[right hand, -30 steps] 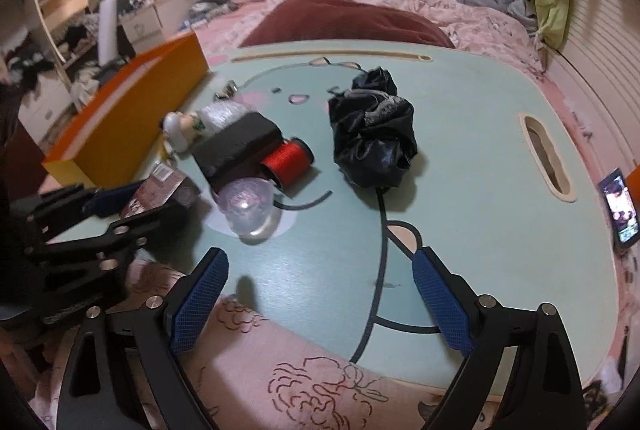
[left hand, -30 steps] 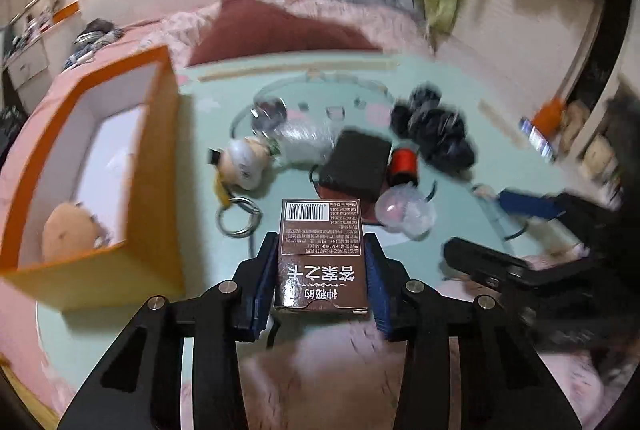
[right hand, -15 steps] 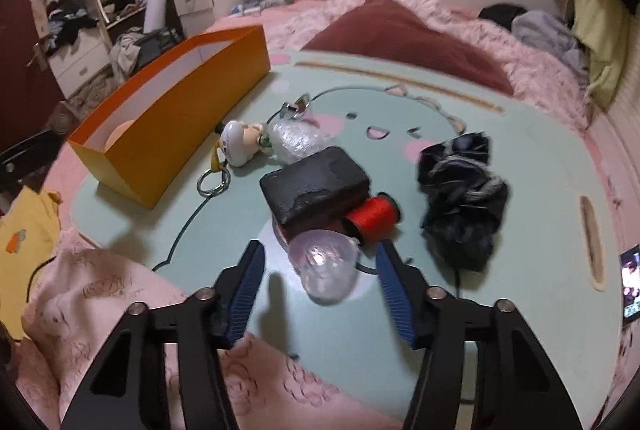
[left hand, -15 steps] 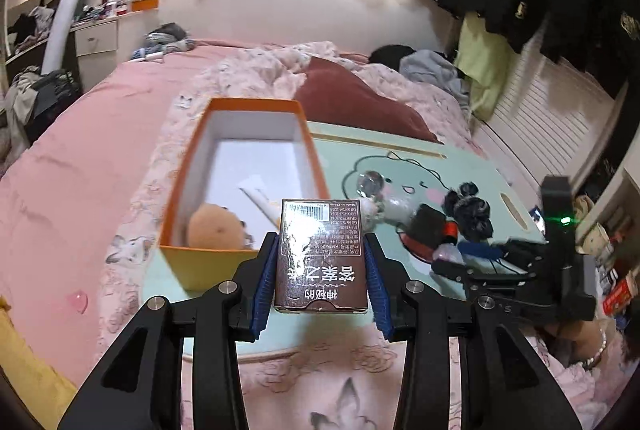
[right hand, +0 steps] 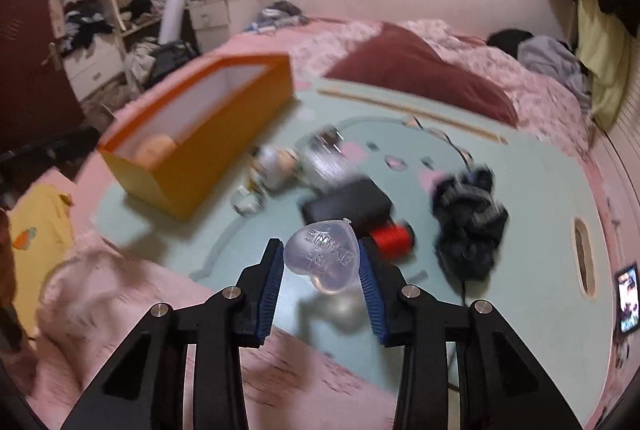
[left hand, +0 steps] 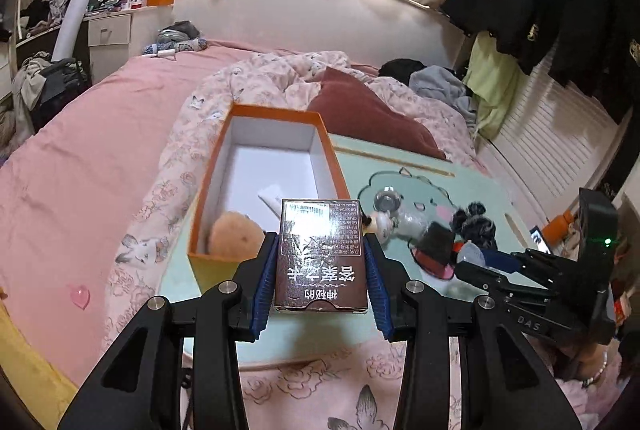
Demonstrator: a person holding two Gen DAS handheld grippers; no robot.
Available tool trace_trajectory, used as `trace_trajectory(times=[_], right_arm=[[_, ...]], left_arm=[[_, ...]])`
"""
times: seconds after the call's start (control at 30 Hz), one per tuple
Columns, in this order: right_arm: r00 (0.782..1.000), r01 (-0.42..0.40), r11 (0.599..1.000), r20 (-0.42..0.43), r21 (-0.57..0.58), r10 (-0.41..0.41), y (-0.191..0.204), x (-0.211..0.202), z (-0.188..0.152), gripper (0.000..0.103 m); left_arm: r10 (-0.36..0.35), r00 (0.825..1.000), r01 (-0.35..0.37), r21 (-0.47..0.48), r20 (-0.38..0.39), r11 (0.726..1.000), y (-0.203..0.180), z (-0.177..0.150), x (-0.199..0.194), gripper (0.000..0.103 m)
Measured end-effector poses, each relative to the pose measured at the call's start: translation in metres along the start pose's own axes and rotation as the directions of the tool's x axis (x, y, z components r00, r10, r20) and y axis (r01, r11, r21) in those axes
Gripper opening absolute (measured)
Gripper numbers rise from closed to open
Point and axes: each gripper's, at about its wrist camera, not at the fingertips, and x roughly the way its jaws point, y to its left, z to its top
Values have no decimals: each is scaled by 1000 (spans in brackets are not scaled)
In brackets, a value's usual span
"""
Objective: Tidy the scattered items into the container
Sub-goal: 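Carry the carton toward the box with the left tool while the right tool grasps the clear plastic ball, then lower the carton and clear ball into the box and open both tools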
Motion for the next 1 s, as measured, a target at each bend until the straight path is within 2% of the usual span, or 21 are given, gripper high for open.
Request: trace_trajectory(times=[0.07, 0.17, 0.3, 0.43, 0.6, 0.73, 0.83, 0.9, 1.0], right_arm=[[999, -45, 999, 16, -8, 46, 10, 1, 20, 37], [995, -86, 996, 44, -38, 88, 29, 8, 52, 37], [988, -123, 986, 83, -113, 133, 63, 24, 87, 37], [989, -105, 976, 81, -193, 123, 91, 53, 99, 37], [991, -111, 977, 52, -183, 123, 97, 74, 94, 37], [994, -63, 976, 72, -210, 80, 102, 81, 103, 37], [998, -13, 975, 57, -220, 26, 102, 98, 117, 37], [999, 1, 977, 40, -214, 8, 98, 109, 124, 38], [1000, -3, 981, -6, -194, 2, 89, 120, 129, 43]], left_arm=[[-20, 999, 20, 2, 30, 1000, 2, 15, -5, 42], [4, 998, -3, -21, 58, 1000, 11, 38, -5, 42], [5, 1000, -4, -70, 17, 998, 27, 49, 15, 42], [15, 999, -21, -107, -50, 994, 42, 36, 38, 42], [22, 996, -35, -147, -87, 988, 58, 27, 50, 42], [7, 995, -22, -149, -100, 989, 63, 42, 68, 42], [7, 992, -24, -138, -124, 990, 61, 56, 87, 42], [-2, 992, -16, -143, -128, 990, 61, 61, 95, 46], [1, 992, -21, -165, -125, 986, 62, 61, 96, 61]])
